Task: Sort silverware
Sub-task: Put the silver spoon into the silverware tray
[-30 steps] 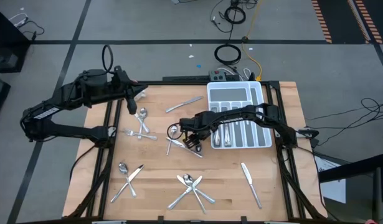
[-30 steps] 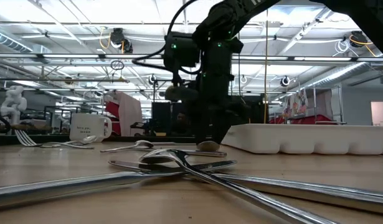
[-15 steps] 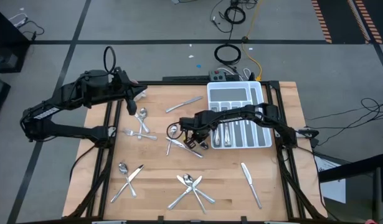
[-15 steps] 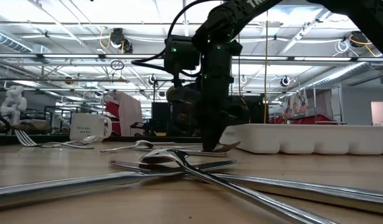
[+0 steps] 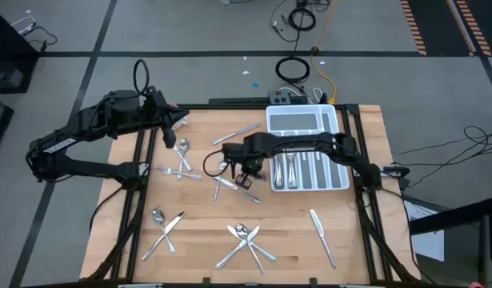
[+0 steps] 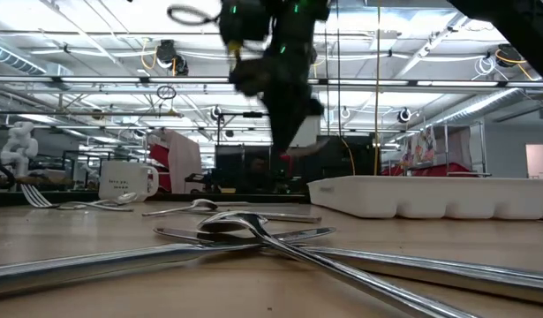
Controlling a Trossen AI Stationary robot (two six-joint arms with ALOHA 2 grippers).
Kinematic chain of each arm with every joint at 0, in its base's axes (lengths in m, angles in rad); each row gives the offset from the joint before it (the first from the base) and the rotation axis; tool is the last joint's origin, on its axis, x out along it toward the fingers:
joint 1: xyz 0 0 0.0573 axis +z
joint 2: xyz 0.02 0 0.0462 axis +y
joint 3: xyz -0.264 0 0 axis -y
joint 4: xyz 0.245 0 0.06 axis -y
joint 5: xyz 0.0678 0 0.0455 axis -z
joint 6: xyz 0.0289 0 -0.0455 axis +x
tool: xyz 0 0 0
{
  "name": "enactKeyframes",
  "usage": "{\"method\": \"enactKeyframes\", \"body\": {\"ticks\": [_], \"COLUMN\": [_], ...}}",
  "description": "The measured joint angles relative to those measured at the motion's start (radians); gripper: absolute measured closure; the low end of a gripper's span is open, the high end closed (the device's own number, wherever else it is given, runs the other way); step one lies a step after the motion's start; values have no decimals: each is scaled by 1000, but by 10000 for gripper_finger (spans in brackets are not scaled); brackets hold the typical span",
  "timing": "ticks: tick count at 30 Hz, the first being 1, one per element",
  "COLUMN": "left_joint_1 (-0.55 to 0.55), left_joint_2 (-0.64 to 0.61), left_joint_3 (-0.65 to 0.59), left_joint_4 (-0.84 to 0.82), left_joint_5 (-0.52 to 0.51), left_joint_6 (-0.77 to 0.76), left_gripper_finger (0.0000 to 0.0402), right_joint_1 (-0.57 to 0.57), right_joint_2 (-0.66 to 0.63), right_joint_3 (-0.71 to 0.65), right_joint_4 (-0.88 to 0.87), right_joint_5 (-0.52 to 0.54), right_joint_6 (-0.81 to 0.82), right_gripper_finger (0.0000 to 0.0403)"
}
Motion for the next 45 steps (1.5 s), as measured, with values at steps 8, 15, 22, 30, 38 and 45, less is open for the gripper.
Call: {"method": "enactKeyframes", "body": {"ticks": [8, 15, 22, 30, 38, 45], "left_joint_1": [-1, -1, -1, -1, -1, -1], "left_joint_2": [0, -2, -2, 0, 2, 11], "left_joint_3": [0, 1, 1, 1, 1, 1], "left_joint_4": [-36, -90, -97, -91, -92, -93], "left_joint_5": [-3, -15, -33, -127, -192, -205], "left_joint_6": [-1, -25, -29, -28, -27, -29], "left_gripper_finger": [388, 388, 388, 388, 389, 389], "right_joint_1": [1, -54, -140, -146, -122, -103], "right_joint_2": [-58, -100, -220, -485, -629, -591], "right_joint_3": [134, 105, -98, -548, -794, -809], "right_joint_4": [-323, -342, -343, -281, 1, 111], "right_joint_5": [270, 286, 286, 376, 432, 344], "right_joint_6": [-742, -1146, -1282, -1688, -1919, -2025], "right_gripper_finger": [403, 403, 403, 403, 403, 403]}}
